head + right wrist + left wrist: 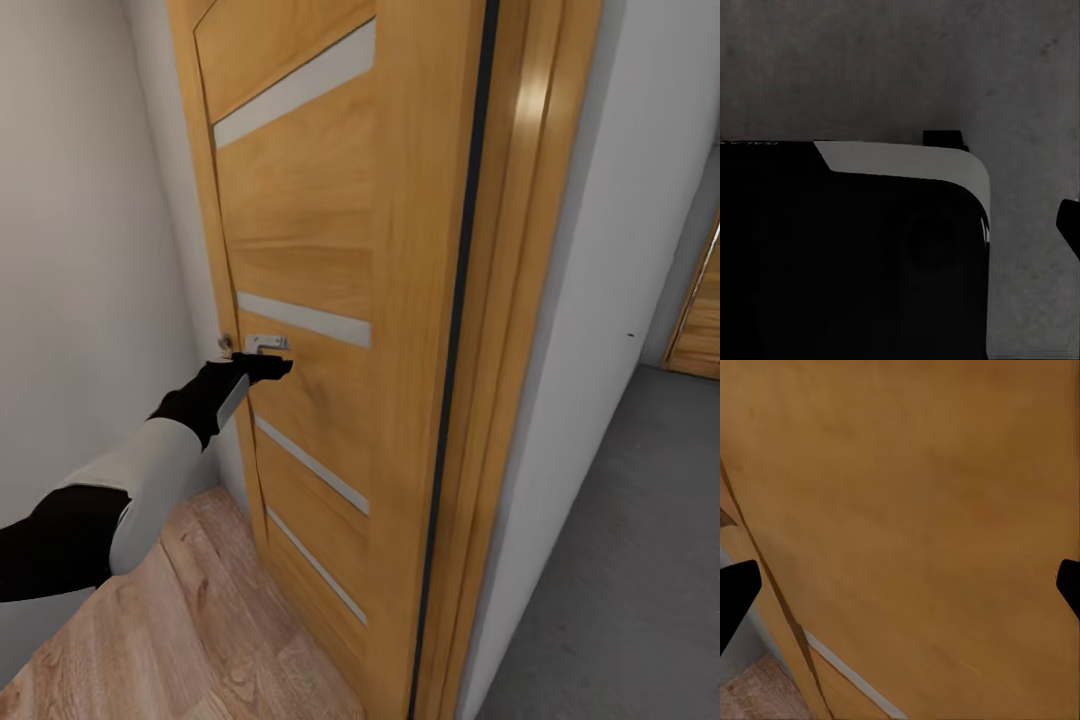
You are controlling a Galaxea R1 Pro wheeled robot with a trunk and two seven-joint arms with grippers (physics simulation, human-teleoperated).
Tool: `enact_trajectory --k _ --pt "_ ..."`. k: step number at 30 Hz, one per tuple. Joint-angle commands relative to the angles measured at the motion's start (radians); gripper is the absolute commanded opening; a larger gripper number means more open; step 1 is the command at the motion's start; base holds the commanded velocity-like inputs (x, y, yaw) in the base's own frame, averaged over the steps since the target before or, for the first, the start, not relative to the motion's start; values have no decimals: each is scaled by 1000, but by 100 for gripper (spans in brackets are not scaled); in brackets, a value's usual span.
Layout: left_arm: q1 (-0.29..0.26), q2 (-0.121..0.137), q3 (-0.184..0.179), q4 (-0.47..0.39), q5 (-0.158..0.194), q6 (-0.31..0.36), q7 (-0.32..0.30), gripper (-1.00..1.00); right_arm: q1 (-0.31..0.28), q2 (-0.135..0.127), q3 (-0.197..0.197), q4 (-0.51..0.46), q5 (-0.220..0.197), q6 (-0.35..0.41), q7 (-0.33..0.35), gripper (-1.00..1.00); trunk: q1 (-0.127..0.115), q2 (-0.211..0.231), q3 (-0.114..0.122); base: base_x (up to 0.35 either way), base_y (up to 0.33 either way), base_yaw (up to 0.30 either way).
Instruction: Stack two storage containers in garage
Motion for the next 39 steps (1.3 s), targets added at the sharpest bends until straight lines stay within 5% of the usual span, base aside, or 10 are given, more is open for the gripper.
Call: enact_trajectory --k 1,24,39 --pt "-1 -5 1 -4 16 -31 -5 100 0 0 -4 -1 1 1 4 100 20 0 -1 -268 2 -2" --pt "-1 -7 1 -3 16 -33 -1 100 0 0 -4 -1 2 1 4 100 20 0 -1 -209 -10 1" --pt "45 -3 13 36 19 -15 5 100 0 0 -3 0 5 1 4 100 20 0 -1 -28 -9 7"
